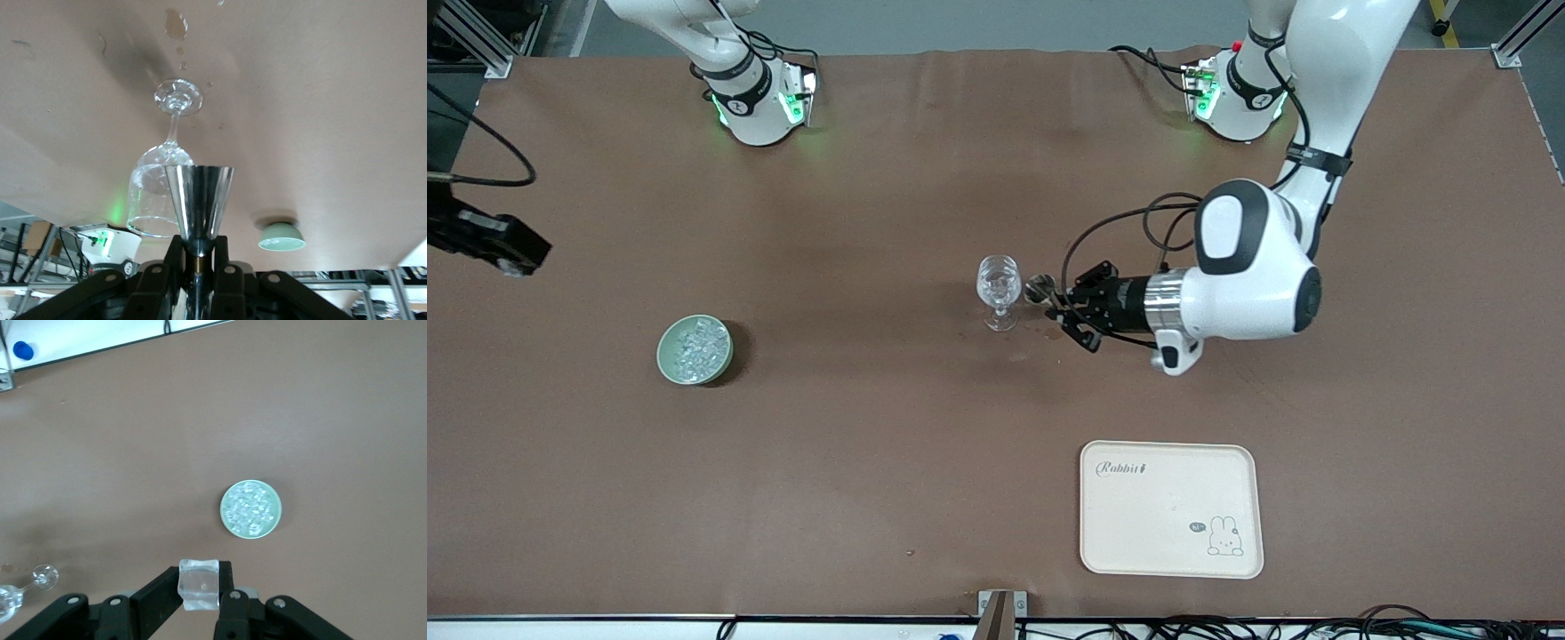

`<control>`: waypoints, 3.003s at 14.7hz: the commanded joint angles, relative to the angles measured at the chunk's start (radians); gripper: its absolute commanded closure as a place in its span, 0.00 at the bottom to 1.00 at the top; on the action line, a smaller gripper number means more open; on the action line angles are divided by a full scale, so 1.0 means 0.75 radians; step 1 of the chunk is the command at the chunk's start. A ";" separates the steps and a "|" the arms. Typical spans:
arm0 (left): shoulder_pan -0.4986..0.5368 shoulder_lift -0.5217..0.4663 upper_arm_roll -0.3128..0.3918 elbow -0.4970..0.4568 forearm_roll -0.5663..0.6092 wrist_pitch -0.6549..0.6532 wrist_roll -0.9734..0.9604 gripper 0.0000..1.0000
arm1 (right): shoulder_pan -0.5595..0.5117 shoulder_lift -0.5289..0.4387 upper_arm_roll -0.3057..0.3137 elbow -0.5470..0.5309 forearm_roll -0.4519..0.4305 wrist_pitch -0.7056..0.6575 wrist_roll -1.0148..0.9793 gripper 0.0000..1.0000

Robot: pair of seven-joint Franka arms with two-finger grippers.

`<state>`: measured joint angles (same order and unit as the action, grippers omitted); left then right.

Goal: Pour wine and add ice with both arms
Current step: 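Move the jigger toward the tray while the right gripper carries ice to the glass, then drop the ice cube into the glass while the left gripper lowers the jigger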

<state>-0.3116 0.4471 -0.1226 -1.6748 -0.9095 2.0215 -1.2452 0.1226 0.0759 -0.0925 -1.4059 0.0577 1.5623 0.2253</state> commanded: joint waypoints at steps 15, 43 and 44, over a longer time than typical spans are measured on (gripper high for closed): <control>0.505 0.539 0.006 0.588 -0.386 -0.253 0.245 0.99 | 0.844 0.402 -0.008 -0.005 0.025 0.371 1.006 0.97; 0.489 0.997 0.002 0.777 -0.968 0.080 0.564 0.93 | 1.047 0.613 -0.010 0.001 -0.034 0.521 1.219 0.84; 0.489 0.997 0.002 0.773 -0.974 0.078 0.566 0.93 | 1.047 0.615 -0.010 0.001 -0.034 0.519 1.217 0.79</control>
<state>0.0577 1.1847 -0.1171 -1.1076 -1.6028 2.0720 -0.8395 0.9006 0.5352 -0.0982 -1.4103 0.0524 1.9503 1.1246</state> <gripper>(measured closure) 0.789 0.718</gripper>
